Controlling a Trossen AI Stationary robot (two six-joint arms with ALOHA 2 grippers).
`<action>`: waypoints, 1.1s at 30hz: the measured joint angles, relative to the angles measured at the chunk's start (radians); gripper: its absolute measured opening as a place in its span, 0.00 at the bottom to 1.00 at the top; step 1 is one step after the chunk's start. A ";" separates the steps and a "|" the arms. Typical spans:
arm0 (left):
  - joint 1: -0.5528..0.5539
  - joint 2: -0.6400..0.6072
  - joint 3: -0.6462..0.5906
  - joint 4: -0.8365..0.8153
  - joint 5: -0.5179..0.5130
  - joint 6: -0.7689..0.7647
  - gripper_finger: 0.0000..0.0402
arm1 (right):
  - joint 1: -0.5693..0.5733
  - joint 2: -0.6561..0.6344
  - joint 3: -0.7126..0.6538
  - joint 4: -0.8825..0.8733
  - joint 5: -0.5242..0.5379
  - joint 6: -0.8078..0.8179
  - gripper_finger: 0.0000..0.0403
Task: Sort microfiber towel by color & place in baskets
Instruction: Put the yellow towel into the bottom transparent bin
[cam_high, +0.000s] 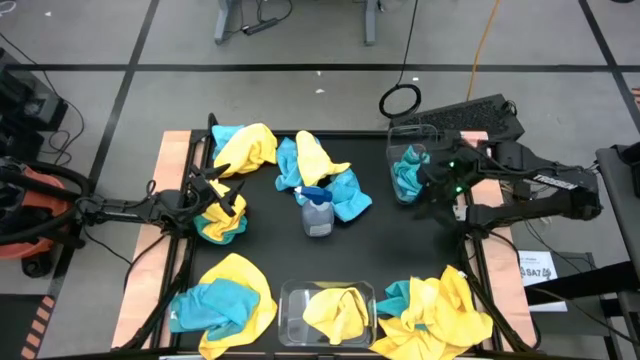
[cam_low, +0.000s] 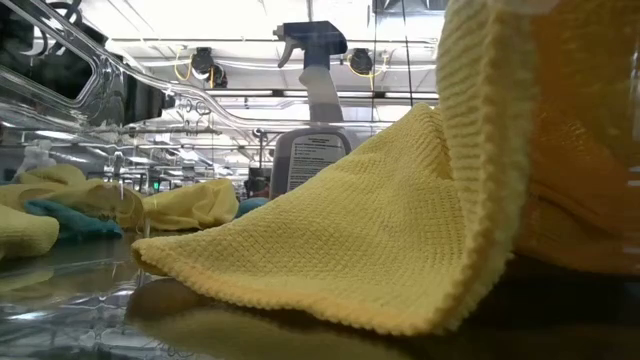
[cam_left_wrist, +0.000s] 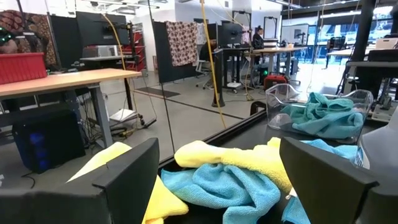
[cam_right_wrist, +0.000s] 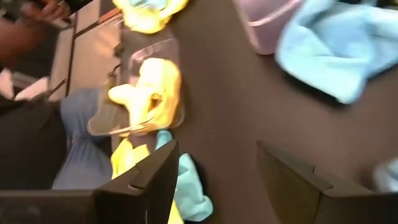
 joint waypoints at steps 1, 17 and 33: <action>0.000 0.000 0.000 -0.001 0.000 0.000 0.84 | 0.027 0.010 0.000 0.009 0.000 0.004 0.51; 0.000 0.000 0.000 -0.048 -0.006 -0.050 0.84 | 0.424 0.220 0.000 0.015 0.047 0.140 0.51; 0.000 0.000 0.000 -0.048 -0.006 -0.053 0.84 | 0.846 0.358 0.000 0.014 0.289 0.483 0.51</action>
